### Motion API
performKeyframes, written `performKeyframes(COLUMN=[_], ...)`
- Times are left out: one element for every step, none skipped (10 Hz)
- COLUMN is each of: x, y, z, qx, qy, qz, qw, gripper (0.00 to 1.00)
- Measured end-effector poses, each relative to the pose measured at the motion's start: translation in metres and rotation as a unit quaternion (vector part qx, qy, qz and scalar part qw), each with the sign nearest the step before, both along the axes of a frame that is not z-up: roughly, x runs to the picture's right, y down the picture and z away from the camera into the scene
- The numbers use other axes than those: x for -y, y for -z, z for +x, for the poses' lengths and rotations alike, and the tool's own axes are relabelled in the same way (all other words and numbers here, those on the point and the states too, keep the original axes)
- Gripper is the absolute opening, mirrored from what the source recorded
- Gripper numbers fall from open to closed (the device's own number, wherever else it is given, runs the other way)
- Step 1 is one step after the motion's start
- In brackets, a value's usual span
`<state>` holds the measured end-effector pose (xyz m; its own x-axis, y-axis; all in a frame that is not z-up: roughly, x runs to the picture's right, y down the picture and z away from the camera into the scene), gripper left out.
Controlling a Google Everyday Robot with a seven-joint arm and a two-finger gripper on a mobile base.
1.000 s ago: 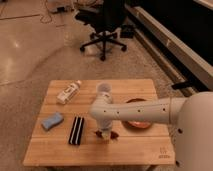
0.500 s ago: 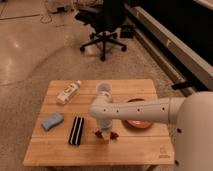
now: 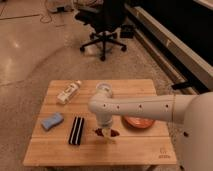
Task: Place the pepper in the ceramic bowl
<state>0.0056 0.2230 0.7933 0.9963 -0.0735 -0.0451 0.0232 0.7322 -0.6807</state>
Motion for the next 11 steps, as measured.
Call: performKeyframes(x=[0.0, 0.004, 0.008, 0.016, 0.024, 0.027, 0.028, 0.023, 0.021, 0.026, 0.04], y=[-0.002, 0.003, 0.009, 0.019, 0.027, 0.028, 0.029, 0.025, 0.023, 0.02, 0.022], z=[0.001, 0.003, 0.001, 0.0, 0.002, 0.002, 0.001, 0.01, 0.01, 0.004, 0.004], qx=[0.001, 0.001, 0.003, 0.004, 0.002, 0.003, 0.006, 0.006, 0.006, 0.007, 0.008], qy=[0.003, 0.005, 0.006, 0.009, 0.008, 0.01, 0.01, 0.01, 0.011, 0.011, 0.015], qz=[0.004, 0.008, 0.006, 0.005, 0.006, 0.008, 0.011, 0.02, 0.018, 0.019, 0.019], qw=[1.0, 1.0, 1.0, 0.9999, 0.9999, 0.9999, 0.9999, 0.9997, 0.9998, 0.9997, 0.9997], gripper=[0.33, 0.33, 0.33, 0.33, 0.33, 0.33, 0.33, 0.33, 0.33, 0.33, 0.33])
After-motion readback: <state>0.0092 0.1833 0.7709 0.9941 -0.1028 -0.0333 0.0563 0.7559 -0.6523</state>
